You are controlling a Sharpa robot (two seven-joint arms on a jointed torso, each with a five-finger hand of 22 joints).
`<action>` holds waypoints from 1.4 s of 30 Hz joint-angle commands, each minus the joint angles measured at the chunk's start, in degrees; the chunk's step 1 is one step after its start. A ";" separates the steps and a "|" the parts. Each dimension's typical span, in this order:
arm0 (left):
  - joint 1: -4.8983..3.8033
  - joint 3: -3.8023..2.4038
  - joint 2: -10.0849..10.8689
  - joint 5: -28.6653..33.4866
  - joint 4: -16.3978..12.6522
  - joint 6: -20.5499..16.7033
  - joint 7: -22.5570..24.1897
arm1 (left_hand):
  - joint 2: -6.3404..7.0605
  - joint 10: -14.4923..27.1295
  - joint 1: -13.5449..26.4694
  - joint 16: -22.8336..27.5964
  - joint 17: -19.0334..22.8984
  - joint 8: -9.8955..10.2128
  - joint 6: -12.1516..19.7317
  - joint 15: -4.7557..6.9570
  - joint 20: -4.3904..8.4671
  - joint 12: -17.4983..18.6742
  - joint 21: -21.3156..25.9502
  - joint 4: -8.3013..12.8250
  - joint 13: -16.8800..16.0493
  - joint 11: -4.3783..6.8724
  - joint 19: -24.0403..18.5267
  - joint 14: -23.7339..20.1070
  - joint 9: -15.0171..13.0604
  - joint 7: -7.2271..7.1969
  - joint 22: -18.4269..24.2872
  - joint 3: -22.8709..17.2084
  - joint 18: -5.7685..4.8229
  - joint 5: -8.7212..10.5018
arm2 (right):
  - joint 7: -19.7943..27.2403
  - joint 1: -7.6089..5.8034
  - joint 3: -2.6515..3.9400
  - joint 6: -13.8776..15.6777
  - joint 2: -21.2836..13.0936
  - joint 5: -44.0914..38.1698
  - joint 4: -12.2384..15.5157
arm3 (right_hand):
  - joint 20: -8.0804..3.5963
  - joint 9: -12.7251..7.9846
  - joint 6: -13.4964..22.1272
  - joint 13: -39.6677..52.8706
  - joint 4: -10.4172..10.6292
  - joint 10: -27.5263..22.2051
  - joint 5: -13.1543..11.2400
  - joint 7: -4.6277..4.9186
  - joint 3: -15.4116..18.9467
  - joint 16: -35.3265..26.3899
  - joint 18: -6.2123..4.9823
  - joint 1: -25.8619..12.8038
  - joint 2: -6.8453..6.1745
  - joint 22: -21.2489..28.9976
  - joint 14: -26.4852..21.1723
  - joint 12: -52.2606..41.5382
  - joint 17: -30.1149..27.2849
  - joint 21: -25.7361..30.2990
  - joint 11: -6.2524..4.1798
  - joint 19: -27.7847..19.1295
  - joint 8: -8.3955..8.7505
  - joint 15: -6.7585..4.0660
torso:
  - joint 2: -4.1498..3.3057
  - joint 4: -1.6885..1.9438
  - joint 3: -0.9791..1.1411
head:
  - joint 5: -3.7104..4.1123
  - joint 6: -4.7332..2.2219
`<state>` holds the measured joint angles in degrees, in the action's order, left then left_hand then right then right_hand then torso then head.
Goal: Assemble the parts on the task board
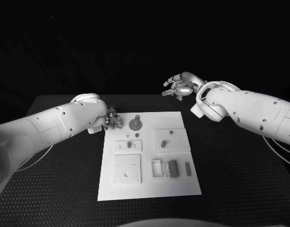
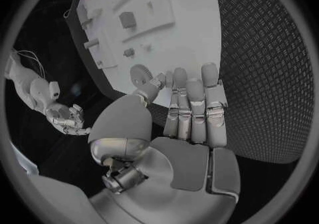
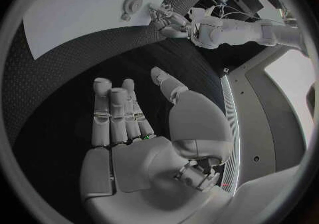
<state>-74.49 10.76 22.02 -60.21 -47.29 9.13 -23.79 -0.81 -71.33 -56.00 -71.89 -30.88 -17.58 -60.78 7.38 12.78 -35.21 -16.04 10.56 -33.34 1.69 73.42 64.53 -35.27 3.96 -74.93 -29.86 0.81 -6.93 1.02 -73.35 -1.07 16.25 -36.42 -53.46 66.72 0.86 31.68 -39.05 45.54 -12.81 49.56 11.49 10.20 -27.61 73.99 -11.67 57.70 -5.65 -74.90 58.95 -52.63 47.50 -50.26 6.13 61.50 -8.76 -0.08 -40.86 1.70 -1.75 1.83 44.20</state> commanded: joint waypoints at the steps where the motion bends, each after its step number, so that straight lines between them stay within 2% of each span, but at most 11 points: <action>1: -0.01 -0.03 0.50 5.13 -0.52 -1.66 0.32 | -1.24 -0.59 -0.61 -0.32 -0.07 -0.26 -1.01 0.25 0.08 0.35 -0.29 0.28 0.06 0.05 0.46 0.33 -0.86 0.37 -1.32 -0.27 -0.23 -0.31 | 0.21 -0.01 0.03 -0.79 -0.04 -0.04 0.04 | -0.33 -0.09 0.05 -0.09 0.29 -0.30 0.16 2.49 -0.07 0.26 -3.33 -0.39 0.21 -1.00 -0.34 -0.31 -0.08 0.36 0.06 -0.01 -0.31 -0.02 | 0.01 -0.01 0.04 | -0.06 -0.04; 7: -0.05 -0.21 3.11 7.97 -3.88 -2.89 -0.36 | -1.27 -0.95 -0.43 -0.44 -0.13 -0.37 -1.23 0.33 0.18 0.48 -0.43 0.69 0.06 0.14 0.61 0.53 -1.01 0.27 -1.33 -0.40 -0.28 -0.46 | 0.19 -0.01 0.03 -0.89 -0.02 -0.04 -0.40 | -0.33 -0.10 0.05 -0.12 0.30 -0.31 0.16 2.49 -0.07 0.27 -3.33 -0.40 0.22 -1.00 -0.35 -0.34 -0.09 0.36 0.05 -0.02 -0.32 -0.02 | 0.01 0.01 0.08 | -0.09 -0.12; 14: -0.46 -0.29 6.69 8.04 -9.66 -6.80 -1.31 | -1.27 -1.28 -0.26 -0.55 -0.19 -0.46 -1.44 0.43 0.28 0.59 -0.59 1.03 0.04 0.23 0.80 0.73 -1.12 0.18 -1.34 -0.53 -0.31 -0.60 | 0.14 -0.01 0.02 -0.99 -0.17 -0.04 -0.83 | -0.33 -0.11 0.04 -0.15 0.31 -0.33 0.17 2.49 -0.07 0.28 -3.33 -0.41 0.22 -1.00 -0.36 -0.37 -0.11 0.37 0.05 -0.02 -0.34 -0.03 | 0.10 0.33 0.06 | -0.09 -0.23; 20: -0.69 -0.26 11.55 6.18 -18.41 -9.63 -1.87 | -1.20 -1.68 -0.12 -0.65 -0.25 -0.56 -1.71 0.53 0.40 0.69 -0.74 1.33 0.01 0.35 1.00 0.97 -1.23 0.06 -1.32 -0.72 -0.32 -0.70 | 0.23 0.02 0.02 -1.06 0.01 -0.04 -1.36 | -0.33 -0.12 0.05 -0.18 0.30 -0.33 0.17 2.48 -0.08 0.29 -3.33 -0.39 0.23 -1.00 -0.37 -0.41 -0.13 0.37 0.05 -0.03 -0.35 -0.03 | 0.17 0.79 0.01 | -0.02 -0.30; 22: -0.82 -0.26 13.08 4.21 -21.23 -10.15 -2.29 | -1.08 -2.12 -0.10 -0.83 -0.35 -0.66 -2.00 0.68 0.54 0.77 -0.99 1.77 -0.04 0.49 1.33 1.30 -1.34 -0.08 -1.35 -1.00 -0.35 -1.82 | 0.30 0.09 0.02 -0.92 -0.05 -0.03 -1.46 | -0.33 -0.12 0.05 -0.19 0.30 -0.34 0.17 2.48 -0.08 0.29 -3.33 -0.39 0.24 -1.00 -0.37 -0.42 -0.13 0.37 0.05 -0.03 -0.36 -0.03 | 0.19 0.92 -0.05 | 0.07 -0.36; 23: -0.94 -0.25 13.78 4.03 -22.53 -10.40 -2.61 | -0.85 -2.36 0.16 -0.92 -0.40 -0.71 -2.15 0.73 0.59 0.83 -1.14 1.82 -0.06 0.54 1.50 1.46 -1.41 -0.13 -1.34 -1.13 -0.38 -3.64 | 0.28 0.12 0.02 -0.96 -0.05 -0.03 -1.52 | -0.33 -0.12 0.05 -0.19 0.30 -0.34 0.17 2.48 -0.08 0.29 -3.34 -0.39 0.25 -1.00 -0.37 -0.42 -0.13 0.37 0.05 -0.03 -0.36 -0.03 | 0.21 0.96 -0.06 | 0.07 -0.40; 27: -1.17 -0.15 15.59 4.03 -26.12 -11.09 -3.55 | -0.76 -2.78 0.40 -1.08 -0.50 -0.81 -2.43 0.87 0.75 0.88 -1.40 1.96 -0.12 0.68 1.83 1.80 -1.52 -0.26 -1.36 -1.22 -0.37 -4.00 | 0.27 0.20 0.02 -1.08 0.04 -0.02 -1.61 | -0.34 -0.13 0.03 -0.21 0.31 -0.34 0.18 2.48 -0.10 0.31 -3.33 -0.37 0.30 -1.00 -0.37 -0.45 -0.14 0.37 0.04 -0.02 -0.38 -0.03 | 0.22 1.02 -0.07 | -0.26 -0.46; 33: -1.11 0.52 16.81 4.11 -28.88 -12.03 -4.45 | -0.84 -3.02 0.55 -1.18 -0.57 -0.83 -2.53 1.03 0.86 0.86 -1.63 2.00 -0.20 0.81 2.13 1.99 -1.58 -0.35 -1.37 -1.32 -0.36 -4.19 | 0.24 0.27 0.02 -1.22 0.10 -0.02 -1.59 | -0.34 -0.13 0.01 -0.23 0.33 -0.34 0.18 2.47 -0.10 0.32 -3.33 -0.39 0.33 -1.00 -0.37 -0.48 -0.16 0.36 0.04 -0.02 -0.40 -0.04 | 0.21 1.30 -0.19 | -0.25 -0.33; 35: -1.11 1.70 17.53 4.29 -30.01 -12.30 -4.62 | -0.81 -3.04 0.69 -1.19 -0.59 -0.83 -2.54 1.05 0.87 0.87 -1.64 1.97 -0.22 0.82 2.11 2.01 -1.60 -0.36 -1.36 -1.31 -0.39 -4.27 | 0.24 0.28 0.02 -1.25 0.06 -0.01 -1.63 | -0.34 -0.13 0.01 -0.24 0.33 -0.34 0.17 2.47 -0.10 0.32 -3.33 -0.40 0.33 -1.00 -0.37 -0.49 -0.16 0.36 0.04 -0.02 -0.41 -0.04 | 0.20 1.18 -0.21 | -0.34 -0.23; 39: -1.11 2.88 17.87 4.29 -31.22 -11.65 -5.23 | -0.70 -3.19 1.18 -1.22 -0.68 -0.88 -2.71 1.17 0.99 0.89 -1.73 2.39 -0.43 0.92 2.10 2.15 -1.76 -0.46 -1.31 -1.55 -0.49 -7.02 | 0.19 0.32 0.02 -1.32 -0.01 0.00 -1.57 | -0.33 -0.14 0.00 -0.26 0.35 -0.35 0.17 2.47 -0.08 0.33 -3.33 -0.44 0.35 -1.00 -0.37 -0.51 -0.17 0.37 0.04 -0.02 -0.42 -0.04 | 0.23 1.13 -0.13 | -0.51 -0.22; 42: -1.01 2.88 17.48 4.29 -31.21 -11.69 -5.76 | -0.66 -3.24 1.23 -1.25 -0.70 -0.91 -2.77 1.18 1.02 0.87 -1.76 2.46 -0.46 0.94 2.13 2.19 -1.79 -0.48 -1.32 -1.56 -0.49 -7.16 | 0.17 0.32 0.02 -1.30 -0.09 0.00 -1.55 | -0.33 -0.14 0.00 -0.27 0.37 -0.35 0.17 2.47 -0.08 0.33 -3.33 -0.46 0.35 -1.00 -0.38 -0.52 -0.18 0.37 0.04 -0.02 -0.43 -0.04 | 0.18 1.05 -0.04 | -0.67 -0.17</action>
<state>-75.48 13.74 39.79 -55.67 -78.29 -1.86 -28.45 -1.56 -73.11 -55.21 -72.79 -31.49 -17.60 -62.66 7.28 13.10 -34.54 -17.58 11.55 -33.71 1.58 74.79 65.64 -35.25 3.17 -74.90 -30.04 0.80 -13.92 0.99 -73.06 -1.08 15.72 -36.46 -53.44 65.11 0.96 31.64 -39.03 45.37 -12.80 49.56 11.49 10.13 -27.60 73.99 -11.69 57.53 -5.49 -74.90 58.97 -52.96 47.40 -50.26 6.13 61.40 -8.98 -0.10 -40.64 2.84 -1.88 1.32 43.99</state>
